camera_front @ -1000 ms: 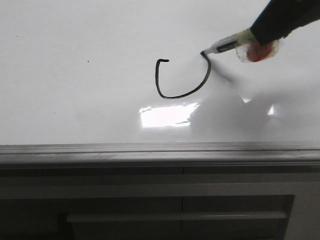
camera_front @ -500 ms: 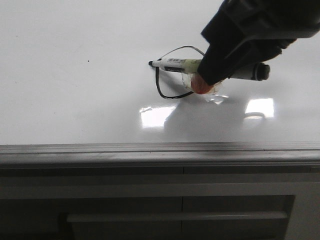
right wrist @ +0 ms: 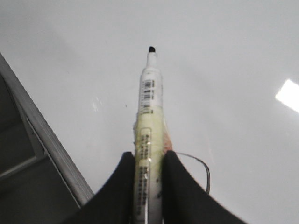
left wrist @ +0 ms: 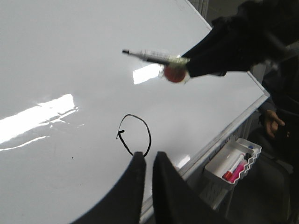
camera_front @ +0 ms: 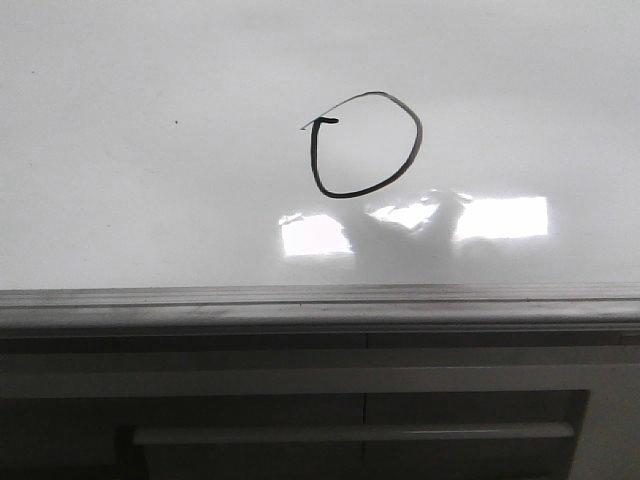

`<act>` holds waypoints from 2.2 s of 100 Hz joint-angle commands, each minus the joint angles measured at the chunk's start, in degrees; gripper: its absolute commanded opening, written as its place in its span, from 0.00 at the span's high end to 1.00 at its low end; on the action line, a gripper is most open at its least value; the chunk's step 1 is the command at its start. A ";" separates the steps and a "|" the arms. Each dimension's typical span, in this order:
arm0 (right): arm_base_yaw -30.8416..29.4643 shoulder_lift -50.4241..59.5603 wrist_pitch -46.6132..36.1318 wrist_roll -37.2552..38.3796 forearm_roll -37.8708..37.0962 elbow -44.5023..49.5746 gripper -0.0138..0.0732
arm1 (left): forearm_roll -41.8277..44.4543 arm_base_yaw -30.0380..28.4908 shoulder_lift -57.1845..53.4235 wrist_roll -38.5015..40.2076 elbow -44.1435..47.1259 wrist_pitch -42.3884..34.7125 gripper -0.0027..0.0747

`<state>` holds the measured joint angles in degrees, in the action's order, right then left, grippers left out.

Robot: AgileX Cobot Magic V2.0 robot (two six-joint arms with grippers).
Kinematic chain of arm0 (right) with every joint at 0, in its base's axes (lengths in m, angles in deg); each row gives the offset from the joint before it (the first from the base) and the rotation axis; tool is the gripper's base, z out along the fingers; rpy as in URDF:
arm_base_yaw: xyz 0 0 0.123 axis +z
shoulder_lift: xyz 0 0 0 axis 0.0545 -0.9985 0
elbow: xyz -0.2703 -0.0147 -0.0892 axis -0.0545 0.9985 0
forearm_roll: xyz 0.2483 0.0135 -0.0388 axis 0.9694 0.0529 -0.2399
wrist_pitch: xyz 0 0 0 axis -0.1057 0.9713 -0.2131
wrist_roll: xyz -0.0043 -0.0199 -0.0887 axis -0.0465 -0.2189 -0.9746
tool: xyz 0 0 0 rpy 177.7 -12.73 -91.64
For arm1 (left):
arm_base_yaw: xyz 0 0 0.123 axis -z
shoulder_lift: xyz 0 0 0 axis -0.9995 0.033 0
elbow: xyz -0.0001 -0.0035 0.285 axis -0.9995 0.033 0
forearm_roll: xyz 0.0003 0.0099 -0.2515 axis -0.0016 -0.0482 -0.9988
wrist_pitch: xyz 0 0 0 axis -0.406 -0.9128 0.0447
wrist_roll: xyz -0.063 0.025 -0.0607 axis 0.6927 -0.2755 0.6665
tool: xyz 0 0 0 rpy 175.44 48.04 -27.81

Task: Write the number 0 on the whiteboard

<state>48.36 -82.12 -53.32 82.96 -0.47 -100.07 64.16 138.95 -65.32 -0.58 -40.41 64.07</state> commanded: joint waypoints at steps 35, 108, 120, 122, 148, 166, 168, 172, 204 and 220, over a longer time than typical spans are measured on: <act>17.10 -4.58 4.97 -0.64 -0.76 -3.31 0.90 | -5.47 -0.04 20.05 -30.93 -27.73 33.55 0.39; 27.65 -9.68 7.37 -1.09 -0.76 -9.36 0.90 | -10.46 -0.04 38.06 -40.08 -34.76 44.08 0.59; 27.65 -9.68 7.37 -1.09 -0.76 -9.36 0.90 | -10.46 -0.04 38.06 -40.08 -34.76 43.98 0.78; 27.65 -9.68 7.37 -1.09 -0.76 -9.36 0.90 | -10.46 -0.04 38.06 -40.08 -34.76 43.98 0.82; 27.65 -9.68 7.02 -1.09 -0.76 -9.36 0.90 | -10.83 -0.04 38.06 -40.08 -34.76 43.98 0.99; 27.54 -9.46 7.29 -1.09 -1.29 -9.36 0.69 | -11.96 -0.04 38.06 -40.08 -34.76 43.67 0.99; 27.41 -9.26 7.62 -1.09 -2.08 -9.36 0.61 | -12.46 -0.04 38.06 -40.08 -34.76 43.53 0.99; 27.41 -8.78 8.36 -1.09 -3.48 -9.36 0.47 | -13.80 -0.04 38.06 -40.08 -34.76 43.26 0.99; 27.41 5.36 11.69 9.58 -17.48 -9.36 0.26 | -18.33 -0.04 38.06 -28.01 -30.18 22.75 0.99; 27.41 14.90 20.20 11.45 -19.23 -9.36 0.44 | -13.86 -2.31 38.32 -3.01 -22.25 -0.91 0.99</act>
<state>75.79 -71.99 -35.07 93.19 -16.90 -107.49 48.61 138.10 -26.96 -17.19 -65.11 80.48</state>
